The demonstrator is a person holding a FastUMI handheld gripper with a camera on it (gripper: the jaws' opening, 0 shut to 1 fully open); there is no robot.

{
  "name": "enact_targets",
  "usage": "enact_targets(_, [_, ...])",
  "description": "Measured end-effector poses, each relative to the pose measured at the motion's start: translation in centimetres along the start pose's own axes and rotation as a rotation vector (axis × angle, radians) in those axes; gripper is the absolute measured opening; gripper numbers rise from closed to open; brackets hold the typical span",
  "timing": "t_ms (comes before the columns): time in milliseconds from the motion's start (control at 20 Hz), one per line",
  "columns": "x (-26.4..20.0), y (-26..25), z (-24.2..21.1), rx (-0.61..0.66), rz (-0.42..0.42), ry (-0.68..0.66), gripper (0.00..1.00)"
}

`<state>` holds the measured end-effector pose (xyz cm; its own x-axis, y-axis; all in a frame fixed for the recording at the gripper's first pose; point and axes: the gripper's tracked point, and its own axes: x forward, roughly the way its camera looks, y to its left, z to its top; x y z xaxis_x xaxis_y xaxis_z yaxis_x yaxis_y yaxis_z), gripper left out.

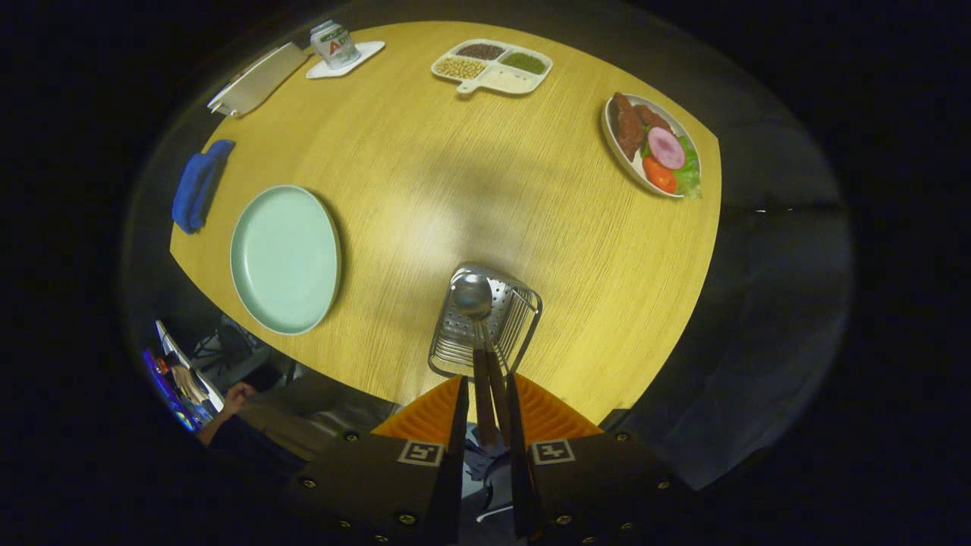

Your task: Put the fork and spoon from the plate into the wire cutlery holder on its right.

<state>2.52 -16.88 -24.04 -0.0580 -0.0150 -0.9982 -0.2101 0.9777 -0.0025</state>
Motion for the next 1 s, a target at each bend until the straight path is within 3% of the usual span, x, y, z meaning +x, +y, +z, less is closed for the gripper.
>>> enact_targets(150, [-3.1, 2.7, 1.5, 0.066, 0.05, -0.236, 0.28])
enact_targets(250, [-6.4, 4.3, 3.2, 0.116, 0.054, -0.483, 0.28])
enact_targets(400, [-14.6, 5.4, 5.0, 0.205, -0.007, -0.973, 0.28])
enact_targets(550, [-22.2, 7.4, 2.2, 0.251, -0.076, -1.304, 0.28])
enact_targets(750, [-27.4, 9.8, -0.6, 0.263, -0.173, -1.569, 0.33])
enact_targets(800, [-28.2, 10.0, -0.8, 0.258, -0.219, -1.605, 0.45])
enact_targets(1000, [-29.9, 12.0, -1.4, 0.228, -0.349, -1.671, 0.64])
